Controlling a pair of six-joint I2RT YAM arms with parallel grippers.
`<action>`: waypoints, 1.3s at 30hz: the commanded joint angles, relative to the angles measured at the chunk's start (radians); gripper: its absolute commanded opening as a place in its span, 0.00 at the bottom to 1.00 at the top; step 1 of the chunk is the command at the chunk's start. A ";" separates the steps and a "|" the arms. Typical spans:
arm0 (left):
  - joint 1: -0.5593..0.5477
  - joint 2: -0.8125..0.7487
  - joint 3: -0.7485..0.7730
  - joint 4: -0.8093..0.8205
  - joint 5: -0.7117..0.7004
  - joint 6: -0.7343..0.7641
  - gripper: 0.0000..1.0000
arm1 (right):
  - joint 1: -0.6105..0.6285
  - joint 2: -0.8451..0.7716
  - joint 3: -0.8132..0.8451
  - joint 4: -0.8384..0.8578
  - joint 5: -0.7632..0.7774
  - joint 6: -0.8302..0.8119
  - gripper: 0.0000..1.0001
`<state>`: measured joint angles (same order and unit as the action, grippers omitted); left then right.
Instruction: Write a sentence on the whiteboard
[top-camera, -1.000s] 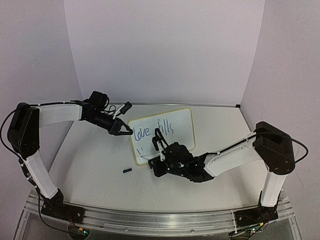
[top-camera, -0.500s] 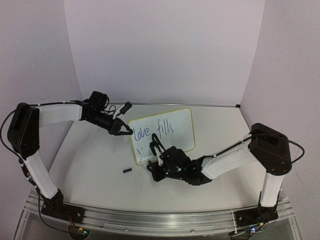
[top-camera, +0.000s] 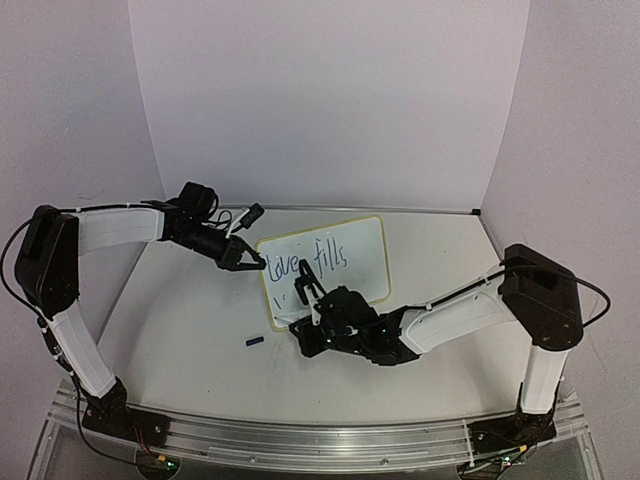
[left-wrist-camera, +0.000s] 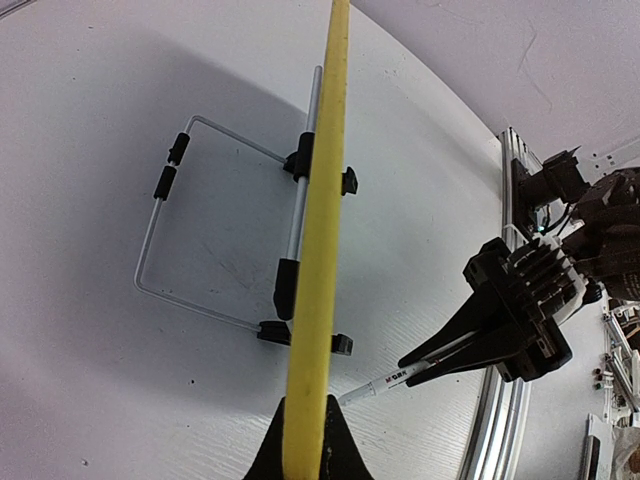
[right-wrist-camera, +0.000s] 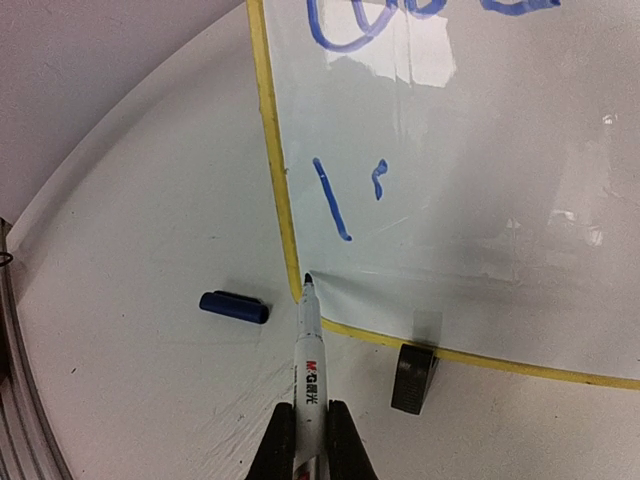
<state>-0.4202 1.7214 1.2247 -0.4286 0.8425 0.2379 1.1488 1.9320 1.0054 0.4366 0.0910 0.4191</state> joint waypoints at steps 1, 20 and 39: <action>-0.007 -0.020 0.029 -0.033 -0.078 0.048 0.00 | 0.004 0.027 0.058 -0.033 0.034 -0.016 0.00; -0.006 -0.025 0.029 -0.035 -0.080 0.048 0.00 | -0.017 -0.068 0.049 -0.100 0.161 -0.071 0.00; -0.006 -0.024 0.029 -0.035 -0.081 0.048 0.00 | -0.052 -0.113 0.091 -0.104 0.160 -0.135 0.00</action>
<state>-0.4202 1.7195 1.2247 -0.4286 0.8364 0.2367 1.1168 1.8679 1.0569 0.3199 0.2119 0.3004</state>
